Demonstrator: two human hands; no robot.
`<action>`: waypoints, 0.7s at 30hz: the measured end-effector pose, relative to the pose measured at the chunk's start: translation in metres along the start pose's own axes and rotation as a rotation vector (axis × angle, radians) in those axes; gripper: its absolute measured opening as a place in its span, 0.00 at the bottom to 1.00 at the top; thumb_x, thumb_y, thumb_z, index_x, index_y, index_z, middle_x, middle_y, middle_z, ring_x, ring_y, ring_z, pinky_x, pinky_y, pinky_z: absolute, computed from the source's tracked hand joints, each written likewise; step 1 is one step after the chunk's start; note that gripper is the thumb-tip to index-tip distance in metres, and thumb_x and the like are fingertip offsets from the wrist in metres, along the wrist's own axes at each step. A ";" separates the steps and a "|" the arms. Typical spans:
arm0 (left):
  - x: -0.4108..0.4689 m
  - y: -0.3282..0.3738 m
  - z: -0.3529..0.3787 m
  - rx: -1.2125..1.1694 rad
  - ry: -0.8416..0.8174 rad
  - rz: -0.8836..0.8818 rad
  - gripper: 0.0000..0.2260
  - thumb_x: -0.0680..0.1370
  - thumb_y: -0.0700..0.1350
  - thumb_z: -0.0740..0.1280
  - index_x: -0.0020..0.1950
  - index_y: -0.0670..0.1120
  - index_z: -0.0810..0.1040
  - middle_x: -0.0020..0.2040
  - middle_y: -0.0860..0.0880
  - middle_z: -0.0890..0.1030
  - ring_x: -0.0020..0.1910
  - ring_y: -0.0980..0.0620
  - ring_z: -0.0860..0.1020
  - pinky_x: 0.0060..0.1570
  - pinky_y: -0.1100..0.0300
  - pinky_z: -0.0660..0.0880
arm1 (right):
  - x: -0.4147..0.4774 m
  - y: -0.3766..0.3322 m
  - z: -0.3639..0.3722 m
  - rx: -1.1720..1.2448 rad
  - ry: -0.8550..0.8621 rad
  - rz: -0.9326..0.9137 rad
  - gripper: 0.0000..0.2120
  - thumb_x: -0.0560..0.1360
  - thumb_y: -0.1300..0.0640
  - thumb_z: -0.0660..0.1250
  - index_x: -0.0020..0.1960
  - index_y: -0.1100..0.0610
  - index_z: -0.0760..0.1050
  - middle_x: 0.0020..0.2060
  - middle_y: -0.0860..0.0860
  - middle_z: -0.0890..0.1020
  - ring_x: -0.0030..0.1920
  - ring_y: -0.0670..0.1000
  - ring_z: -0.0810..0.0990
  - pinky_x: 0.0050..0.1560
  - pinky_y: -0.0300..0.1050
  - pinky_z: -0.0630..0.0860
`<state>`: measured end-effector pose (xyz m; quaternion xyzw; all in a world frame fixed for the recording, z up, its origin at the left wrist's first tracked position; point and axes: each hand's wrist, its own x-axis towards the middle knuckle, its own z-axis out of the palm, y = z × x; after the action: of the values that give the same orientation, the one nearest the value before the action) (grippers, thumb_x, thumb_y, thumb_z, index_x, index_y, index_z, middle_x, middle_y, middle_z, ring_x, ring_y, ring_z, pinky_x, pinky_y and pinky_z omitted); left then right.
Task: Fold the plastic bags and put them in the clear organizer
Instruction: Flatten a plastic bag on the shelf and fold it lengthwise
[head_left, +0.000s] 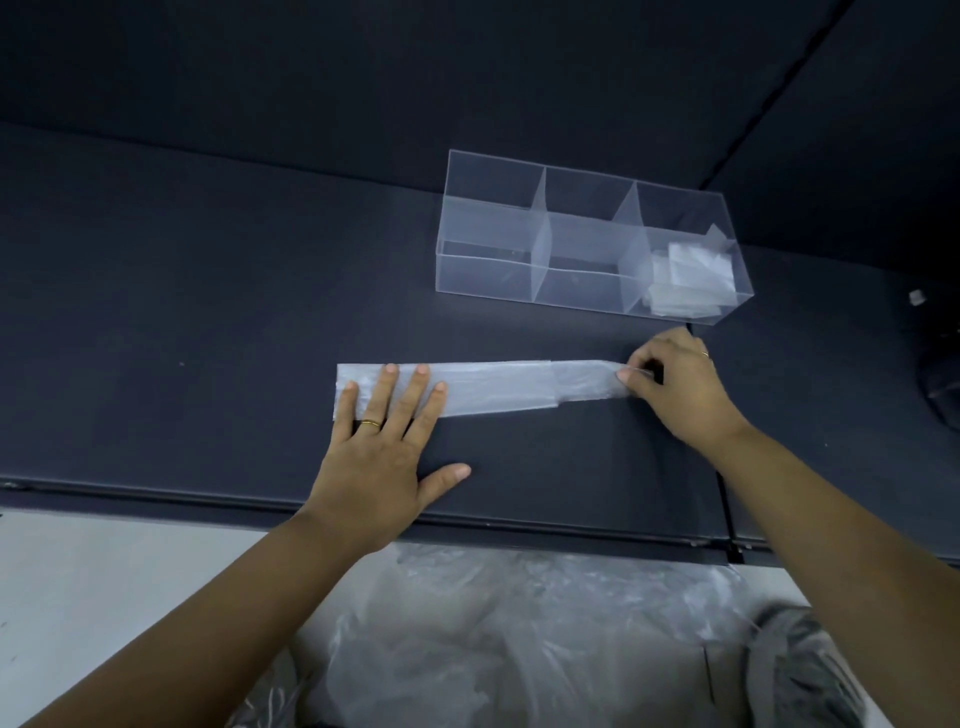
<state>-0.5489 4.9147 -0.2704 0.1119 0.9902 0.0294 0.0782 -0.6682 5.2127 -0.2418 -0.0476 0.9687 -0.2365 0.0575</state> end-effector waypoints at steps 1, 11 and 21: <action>0.001 -0.003 -0.001 -0.008 -0.005 0.023 0.37 0.77 0.67 0.40 0.77 0.45 0.59 0.77 0.45 0.59 0.76 0.40 0.56 0.71 0.36 0.57 | -0.002 0.000 -0.004 0.051 -0.022 0.013 0.04 0.75 0.59 0.70 0.42 0.57 0.77 0.48 0.50 0.74 0.51 0.49 0.72 0.58 0.43 0.69; 0.018 -0.014 -0.020 -0.162 0.009 0.240 0.41 0.72 0.73 0.43 0.78 0.49 0.55 0.79 0.54 0.43 0.76 0.55 0.36 0.74 0.52 0.35 | -0.091 -0.024 -0.032 0.911 -0.403 0.472 0.08 0.74 0.69 0.66 0.51 0.60 0.74 0.30 0.55 0.77 0.27 0.48 0.75 0.31 0.39 0.72; -0.016 0.108 -0.049 -1.285 0.252 0.093 0.13 0.79 0.38 0.64 0.59 0.50 0.80 0.56 0.59 0.81 0.57 0.63 0.77 0.58 0.65 0.72 | -0.107 -0.086 -0.061 0.883 -0.495 0.231 0.18 0.66 0.44 0.69 0.47 0.56 0.78 0.35 0.51 0.81 0.31 0.48 0.75 0.31 0.38 0.72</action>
<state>-0.5183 5.0144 -0.2120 0.0813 0.7713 0.6311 0.0113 -0.5653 5.1772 -0.1387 0.0337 0.7330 -0.5966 0.3251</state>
